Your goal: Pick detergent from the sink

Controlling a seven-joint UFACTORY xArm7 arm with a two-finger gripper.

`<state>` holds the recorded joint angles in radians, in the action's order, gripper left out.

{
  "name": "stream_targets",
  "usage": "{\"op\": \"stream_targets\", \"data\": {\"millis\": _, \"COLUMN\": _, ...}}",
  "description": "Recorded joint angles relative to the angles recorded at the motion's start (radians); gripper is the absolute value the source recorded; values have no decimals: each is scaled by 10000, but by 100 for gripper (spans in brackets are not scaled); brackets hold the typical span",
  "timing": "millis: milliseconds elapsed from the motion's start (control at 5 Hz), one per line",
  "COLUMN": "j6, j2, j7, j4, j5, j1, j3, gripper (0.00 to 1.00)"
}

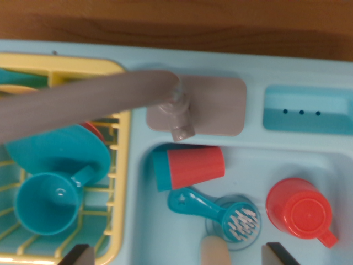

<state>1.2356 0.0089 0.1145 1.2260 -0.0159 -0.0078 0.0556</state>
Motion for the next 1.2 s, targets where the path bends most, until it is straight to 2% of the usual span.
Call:
{"op": "stream_targets", "data": {"millis": 200, "j6": 0, "j2": 0, "j7": 0, "j4": 0, "j5": 0, "j1": 0, "j3": 0, "gripper": 0}}
{"op": "stream_targets", "data": {"millis": 400, "j6": -430, "j2": 29, "j7": 104, "j4": -451, "j5": -7, "j1": -37, "j3": 50, "gripper": 0}}
{"op": "stream_targets", "data": {"millis": 600, "j6": -430, "j2": 29, "j7": 104, "j4": -451, "j5": -7, "j1": -37, "j3": 50, "gripper": 0}}
{"op": "stream_targets", "data": {"millis": 800, "j6": -881, "j2": 60, "j7": 213, "j4": -924, "j5": -13, "j1": -76, "j3": 103, "gripper": 0}}
{"op": "stream_targets", "data": {"millis": 1000, "j6": -881, "j2": 60, "j7": 213, "j4": -924, "j5": -13, "j1": -76, "j3": 103, "gripper": 0}}
{"op": "stream_targets", "data": {"millis": 1200, "j6": -1327, "j2": 90, "j7": 321, "j4": -1391, "j5": -20, "j1": -115, "j3": 155, "gripper": 0}}
